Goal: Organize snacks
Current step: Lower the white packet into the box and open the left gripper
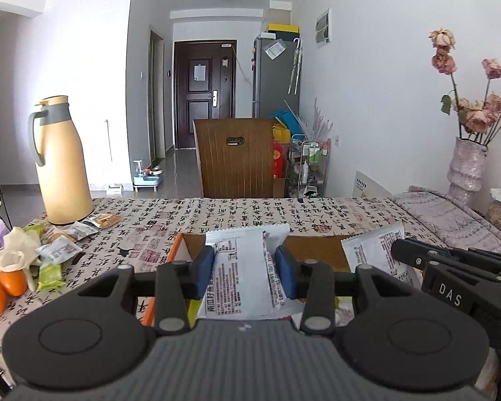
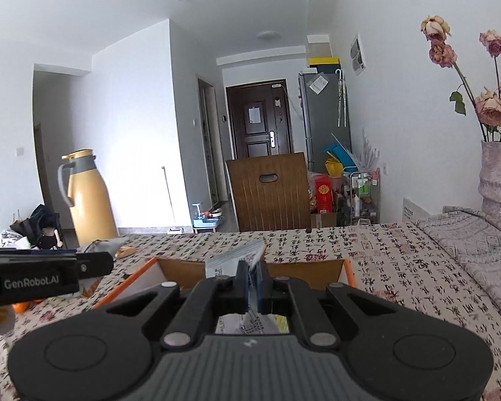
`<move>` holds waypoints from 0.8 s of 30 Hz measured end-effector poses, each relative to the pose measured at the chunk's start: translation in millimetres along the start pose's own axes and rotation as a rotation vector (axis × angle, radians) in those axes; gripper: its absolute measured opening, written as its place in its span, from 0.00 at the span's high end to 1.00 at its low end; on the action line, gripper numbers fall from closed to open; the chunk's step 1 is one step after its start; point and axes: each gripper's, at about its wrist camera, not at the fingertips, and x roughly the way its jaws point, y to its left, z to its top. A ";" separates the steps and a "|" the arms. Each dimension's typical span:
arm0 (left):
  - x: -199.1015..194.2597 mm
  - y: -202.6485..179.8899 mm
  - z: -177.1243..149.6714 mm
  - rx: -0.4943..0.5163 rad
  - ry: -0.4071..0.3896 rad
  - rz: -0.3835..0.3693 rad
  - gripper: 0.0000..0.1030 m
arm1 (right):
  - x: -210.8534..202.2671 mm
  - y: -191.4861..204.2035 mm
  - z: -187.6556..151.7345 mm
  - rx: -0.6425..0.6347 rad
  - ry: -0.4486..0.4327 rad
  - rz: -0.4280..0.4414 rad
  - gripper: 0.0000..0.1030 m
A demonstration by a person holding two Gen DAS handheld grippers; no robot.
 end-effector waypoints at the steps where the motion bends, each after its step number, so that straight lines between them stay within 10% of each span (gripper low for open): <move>1: 6.6 0.5 0.7 -0.003 0.003 0.003 0.60 | 6.4 -0.4 0.1 0.001 0.004 0.000 0.96; 13: 59.8 21.8 -22.0 -0.056 0.084 -0.010 0.59 | 63.3 -12.8 -28.6 0.034 0.096 0.000 0.92; 16: 57.5 26.1 -24.2 -0.068 0.075 -0.021 0.42 | 63.8 -16.1 -32.8 0.042 0.109 0.006 0.88; 20: 49.9 28.3 -24.8 -0.082 0.035 0.002 0.09 | 55.1 -16.8 -34.8 0.052 0.082 -0.013 0.17; 24: 43.5 28.9 -23.2 -0.094 0.010 0.014 0.00 | 48.7 -18.3 -31.5 0.063 0.051 -0.017 0.00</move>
